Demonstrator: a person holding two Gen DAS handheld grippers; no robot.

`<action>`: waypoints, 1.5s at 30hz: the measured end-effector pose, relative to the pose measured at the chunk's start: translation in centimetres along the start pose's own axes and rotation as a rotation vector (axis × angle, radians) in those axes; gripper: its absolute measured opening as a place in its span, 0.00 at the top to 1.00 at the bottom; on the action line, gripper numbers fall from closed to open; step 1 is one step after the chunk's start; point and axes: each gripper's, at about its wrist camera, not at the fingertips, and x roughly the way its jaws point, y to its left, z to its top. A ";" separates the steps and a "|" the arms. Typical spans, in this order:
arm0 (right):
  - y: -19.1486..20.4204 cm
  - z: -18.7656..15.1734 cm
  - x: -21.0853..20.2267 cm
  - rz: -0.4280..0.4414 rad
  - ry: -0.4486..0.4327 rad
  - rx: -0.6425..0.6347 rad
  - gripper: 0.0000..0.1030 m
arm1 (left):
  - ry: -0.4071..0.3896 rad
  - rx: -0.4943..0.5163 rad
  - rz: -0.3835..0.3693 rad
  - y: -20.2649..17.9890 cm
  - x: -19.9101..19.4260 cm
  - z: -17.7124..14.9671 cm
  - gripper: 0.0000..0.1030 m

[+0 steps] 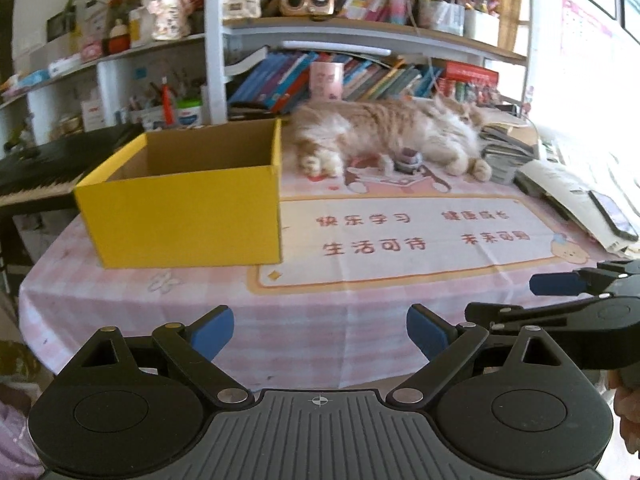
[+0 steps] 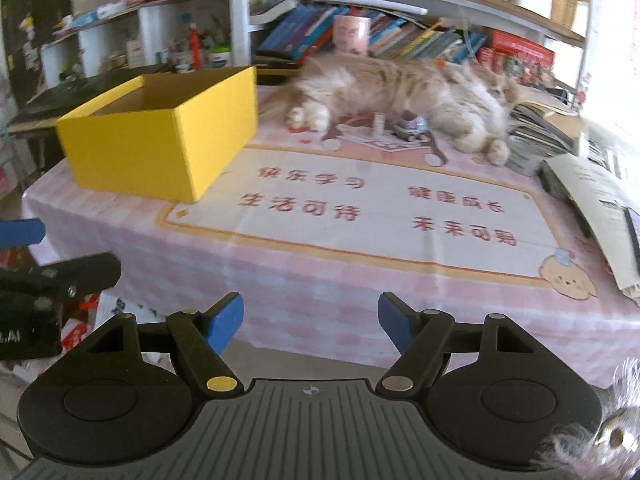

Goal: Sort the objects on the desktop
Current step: 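Move both tools back toward the toy car and small white box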

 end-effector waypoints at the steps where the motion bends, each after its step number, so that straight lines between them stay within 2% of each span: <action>1: -0.3 0.1 0.0 -0.006 -0.001 0.007 0.29 | 0.002 0.005 -0.005 -0.2 0.1 0.1 0.07; 15: -3.9 0.2 1.3 -0.076 0.045 0.078 0.29 | 0.054 0.093 -0.110 -3.6 3.9 1.5 0.07; 23: -6.0 0.8 2.6 -0.101 0.053 0.116 0.29 | 0.061 0.129 -0.145 -5.2 6.1 2.7 0.07; 35: -9.0 3.3 6.0 -0.100 0.080 0.120 0.29 | 0.083 0.116 -0.159 -6.9 10.1 5.1 0.07; 45: -12.0 7.1 9.8 -0.075 0.084 0.104 0.29 | 0.087 0.071 -0.131 -8.0 14.3 8.3 0.07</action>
